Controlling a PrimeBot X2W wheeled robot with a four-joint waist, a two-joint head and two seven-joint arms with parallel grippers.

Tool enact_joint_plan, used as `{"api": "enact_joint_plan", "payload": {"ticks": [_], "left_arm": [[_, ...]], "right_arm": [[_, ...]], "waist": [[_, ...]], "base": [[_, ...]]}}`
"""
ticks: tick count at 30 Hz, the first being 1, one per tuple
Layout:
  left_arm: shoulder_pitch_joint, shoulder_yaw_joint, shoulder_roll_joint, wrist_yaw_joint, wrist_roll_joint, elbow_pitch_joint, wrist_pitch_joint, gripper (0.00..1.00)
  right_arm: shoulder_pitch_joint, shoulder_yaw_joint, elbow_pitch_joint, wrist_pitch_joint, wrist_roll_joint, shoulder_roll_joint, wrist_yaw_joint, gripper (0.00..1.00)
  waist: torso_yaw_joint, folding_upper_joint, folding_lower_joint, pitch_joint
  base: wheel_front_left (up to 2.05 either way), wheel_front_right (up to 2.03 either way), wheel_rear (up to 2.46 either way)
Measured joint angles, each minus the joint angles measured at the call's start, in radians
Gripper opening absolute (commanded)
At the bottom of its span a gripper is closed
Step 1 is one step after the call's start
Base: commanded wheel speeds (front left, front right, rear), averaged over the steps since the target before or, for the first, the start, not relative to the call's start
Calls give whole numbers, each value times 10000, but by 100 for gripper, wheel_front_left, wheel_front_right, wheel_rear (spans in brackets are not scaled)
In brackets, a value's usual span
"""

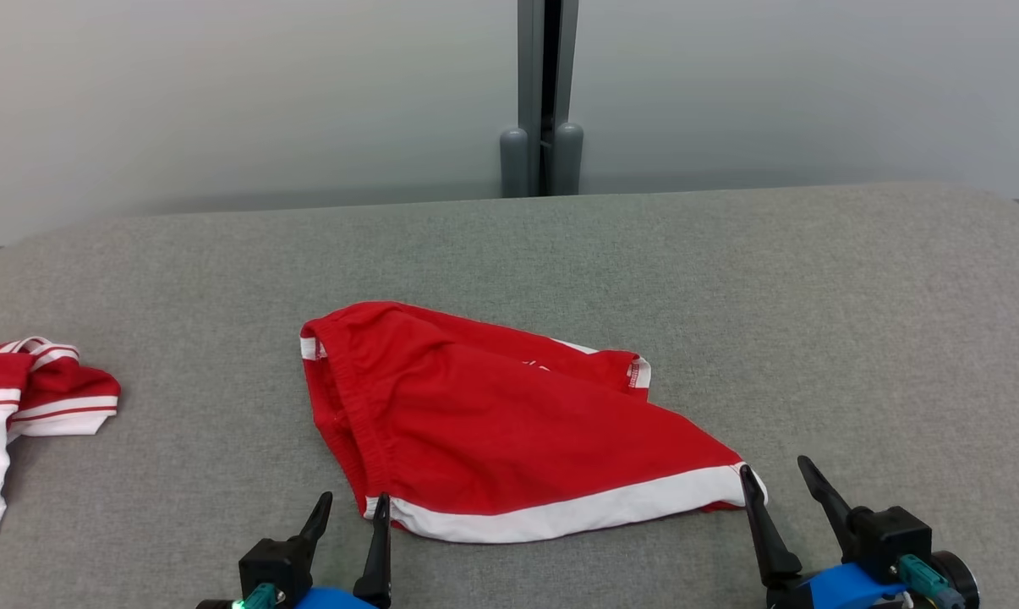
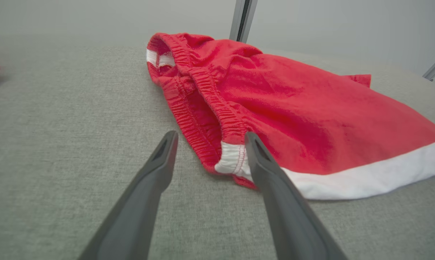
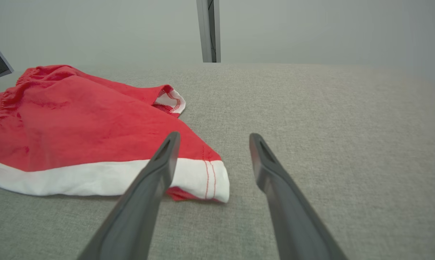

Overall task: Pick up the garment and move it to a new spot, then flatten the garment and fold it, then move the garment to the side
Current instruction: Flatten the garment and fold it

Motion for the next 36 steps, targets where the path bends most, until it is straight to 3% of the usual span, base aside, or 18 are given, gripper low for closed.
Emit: {"api": "enact_joint_plan", "payload": {"ticks": [15,16,17,19,21,36], "left_arm": [[-480,-330,0,-238,-228,729,-2,100],[-481,-330,0,-242,-242,734,-2,67],[-483,-332,0,-253,-242,748,-2,45],[-494,-330,0,-257,-196,748,-2,29],[-499,-324,0,-257,-140,734,-2,0],[-294,-456,-2,-347,-81,629,-2,0]], "right_arm": [[-199,-13,169,0,29,4,0,100],[-212,-21,176,0,35,4,0,100],[-224,-27,180,0,58,4,0,100],[-227,-44,207,0,88,4,0,100],[-229,-58,228,0,88,4,0,100],[-214,309,890,0,658,13,0,100]], "waist": [[-255,0,2,593],[-250,0,2,603],[-243,0,2,609],[-216,0,2,611],[-178,0,1,603],[166,0,0,475]], "base": [[0,0,0],[0,0,0],[0,0,0],[0,0,0],[0,0,0],[0,0,0]]}}
